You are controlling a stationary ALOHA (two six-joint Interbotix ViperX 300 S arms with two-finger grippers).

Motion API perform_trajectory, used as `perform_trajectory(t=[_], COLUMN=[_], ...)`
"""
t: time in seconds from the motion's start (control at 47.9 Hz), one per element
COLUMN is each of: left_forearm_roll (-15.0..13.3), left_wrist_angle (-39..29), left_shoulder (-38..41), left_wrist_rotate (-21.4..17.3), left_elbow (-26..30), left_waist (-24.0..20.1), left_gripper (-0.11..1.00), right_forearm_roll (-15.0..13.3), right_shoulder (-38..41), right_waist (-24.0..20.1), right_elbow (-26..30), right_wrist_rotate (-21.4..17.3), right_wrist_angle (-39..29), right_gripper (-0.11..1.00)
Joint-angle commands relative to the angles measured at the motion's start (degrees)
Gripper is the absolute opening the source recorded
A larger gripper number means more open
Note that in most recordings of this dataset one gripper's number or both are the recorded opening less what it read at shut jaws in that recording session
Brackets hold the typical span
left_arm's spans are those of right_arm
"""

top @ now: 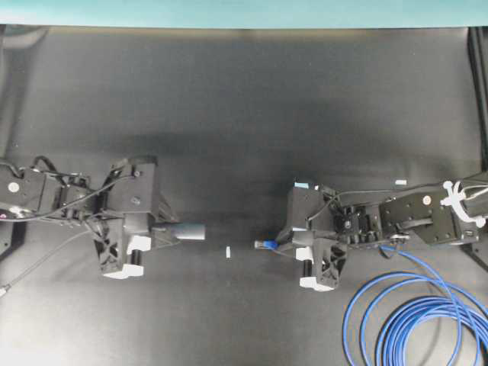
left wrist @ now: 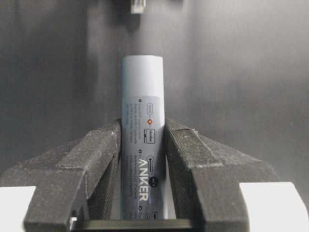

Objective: Insert the LAN cable into the hub.
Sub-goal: 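Move both grippers toward each other, bringing the plug to the hub port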

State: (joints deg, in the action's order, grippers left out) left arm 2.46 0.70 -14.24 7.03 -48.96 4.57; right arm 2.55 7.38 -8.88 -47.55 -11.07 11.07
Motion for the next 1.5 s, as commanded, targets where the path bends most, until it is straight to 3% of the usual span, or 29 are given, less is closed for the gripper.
perform_trajectory(t=[0.0, 0.209, 0.459, 1.482], left_forearm_roll=[0.2, 0.2, 0.2, 0.2], left_wrist_angle=[-0.6, -3.8, -3.9, -4.2], left_shoulder=[0.4, 3.8, 4.7, 6.9], left_wrist_rotate=[-0.1, 0.0, -0.4, -2.2], left_elbow=[2.5, 6.2, 7.1, 9.7], left_waist=[0.2, -0.1, -0.6, -0.3], left_gripper=[0.28, 0.28, 0.28, 0.28], right_forearm_roll=[0.2, -1.0, -1.4, -1.5], right_shoulder=[-3.4, -8.3, -7.8, -5.2], right_waist=[0.2, 0.6, 0.6, 0.8], right_elbow=[1.3, 4.6, 8.3, 11.1], right_wrist_rotate=[-0.4, 0.8, 4.0, 5.5], right_wrist_angle=[-1.3, -6.7, -10.9, -13.7], right_gripper=[0.09, 0.09, 0.09, 0.09])
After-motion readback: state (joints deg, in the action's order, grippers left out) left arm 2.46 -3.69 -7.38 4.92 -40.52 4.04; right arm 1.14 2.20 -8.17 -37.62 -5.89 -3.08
